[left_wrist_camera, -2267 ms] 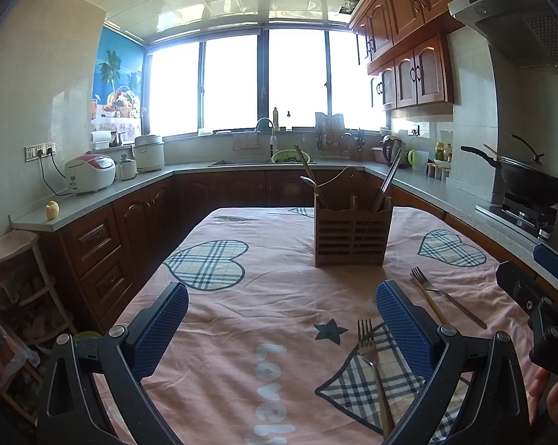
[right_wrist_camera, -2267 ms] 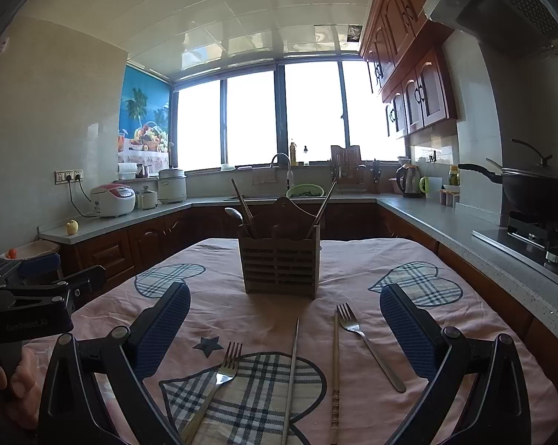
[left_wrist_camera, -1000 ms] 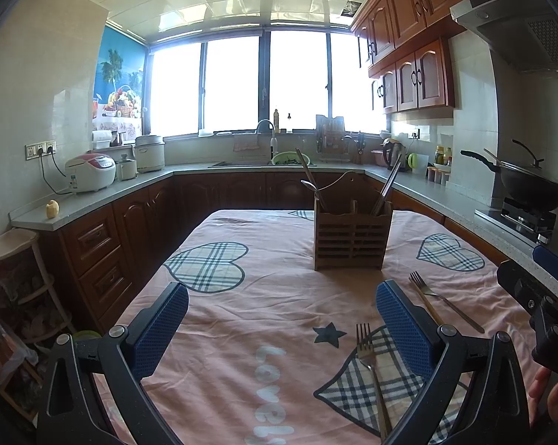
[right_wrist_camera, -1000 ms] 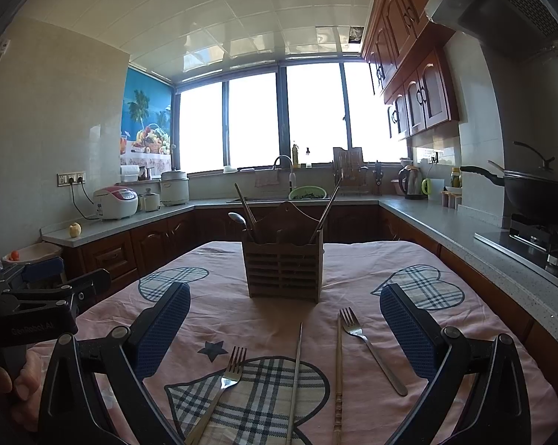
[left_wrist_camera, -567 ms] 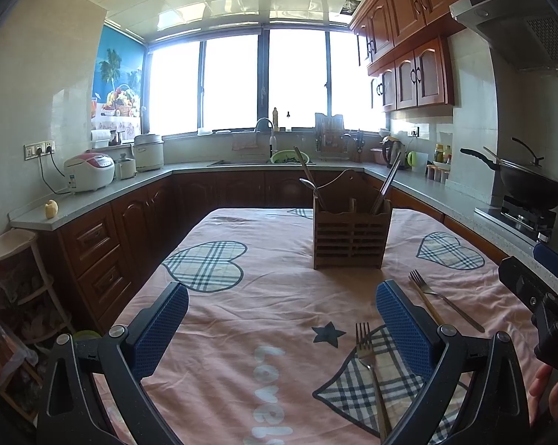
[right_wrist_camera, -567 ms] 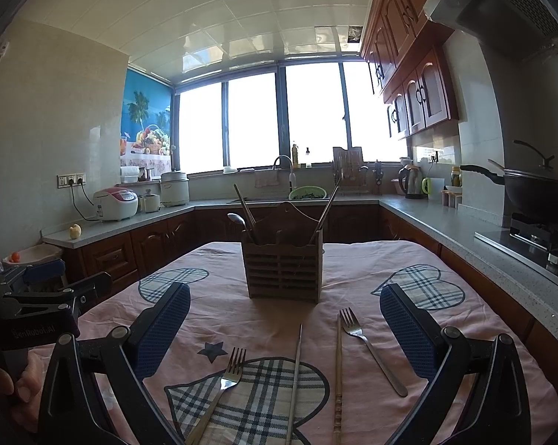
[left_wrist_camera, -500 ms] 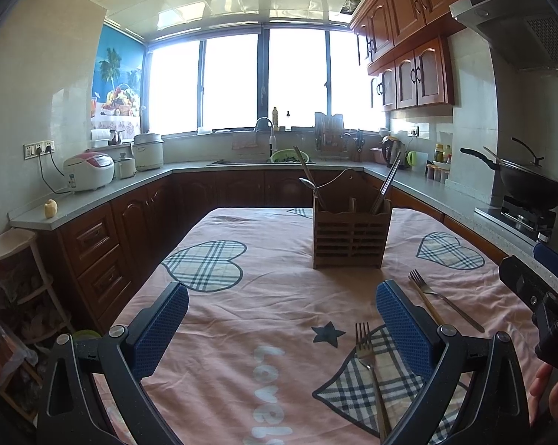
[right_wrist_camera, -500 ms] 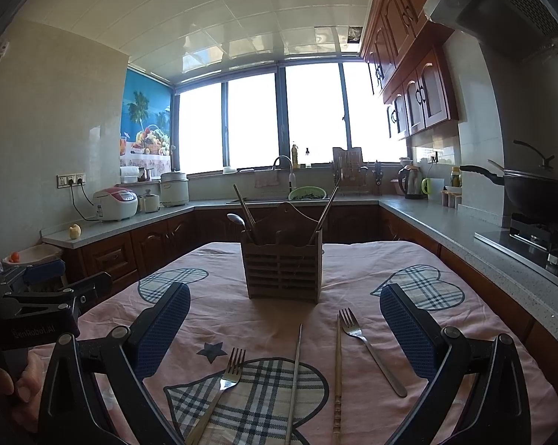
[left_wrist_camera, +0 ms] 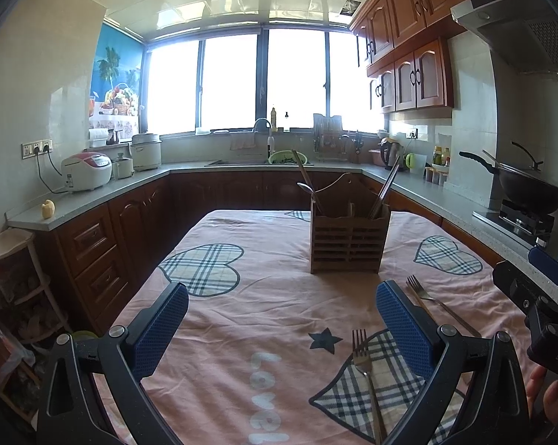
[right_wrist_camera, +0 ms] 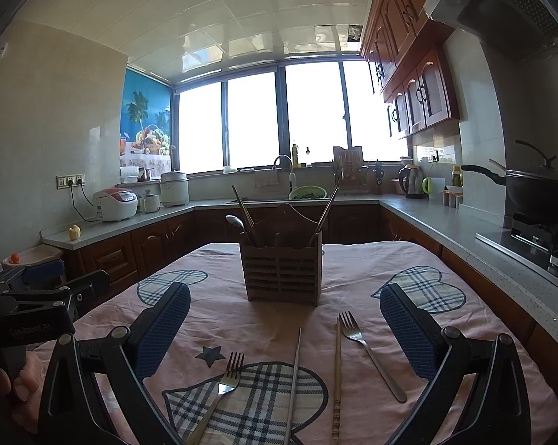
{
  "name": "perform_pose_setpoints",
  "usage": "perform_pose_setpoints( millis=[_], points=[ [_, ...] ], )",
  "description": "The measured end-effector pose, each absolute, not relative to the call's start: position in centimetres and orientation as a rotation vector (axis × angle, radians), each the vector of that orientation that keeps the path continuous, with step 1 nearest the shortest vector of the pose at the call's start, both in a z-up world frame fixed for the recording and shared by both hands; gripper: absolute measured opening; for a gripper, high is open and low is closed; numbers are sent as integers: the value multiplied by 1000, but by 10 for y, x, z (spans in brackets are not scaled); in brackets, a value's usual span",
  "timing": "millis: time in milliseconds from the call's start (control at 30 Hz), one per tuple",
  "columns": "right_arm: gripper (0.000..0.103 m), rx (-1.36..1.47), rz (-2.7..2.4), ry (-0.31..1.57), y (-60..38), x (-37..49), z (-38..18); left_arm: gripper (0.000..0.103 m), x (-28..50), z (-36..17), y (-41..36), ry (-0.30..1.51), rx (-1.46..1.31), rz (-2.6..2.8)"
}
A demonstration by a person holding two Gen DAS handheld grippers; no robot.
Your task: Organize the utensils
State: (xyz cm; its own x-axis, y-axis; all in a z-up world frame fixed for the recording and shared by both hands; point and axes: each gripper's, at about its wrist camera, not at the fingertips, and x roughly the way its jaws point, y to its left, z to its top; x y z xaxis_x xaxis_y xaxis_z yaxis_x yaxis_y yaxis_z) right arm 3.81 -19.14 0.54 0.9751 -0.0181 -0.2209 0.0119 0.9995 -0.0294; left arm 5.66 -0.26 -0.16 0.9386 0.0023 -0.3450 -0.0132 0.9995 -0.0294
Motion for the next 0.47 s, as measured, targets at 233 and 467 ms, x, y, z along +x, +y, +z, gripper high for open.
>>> perform_pose_setpoints(
  millis=[233, 467],
  points=[
    [103, -23, -23, 244, -198, 48, 4, 102, 64, 5, -5, 348, -42, -3],
    [103, -1, -32, 265, -210, 61, 5, 102, 73, 10, -9, 344, -40, -6]
  ],
)
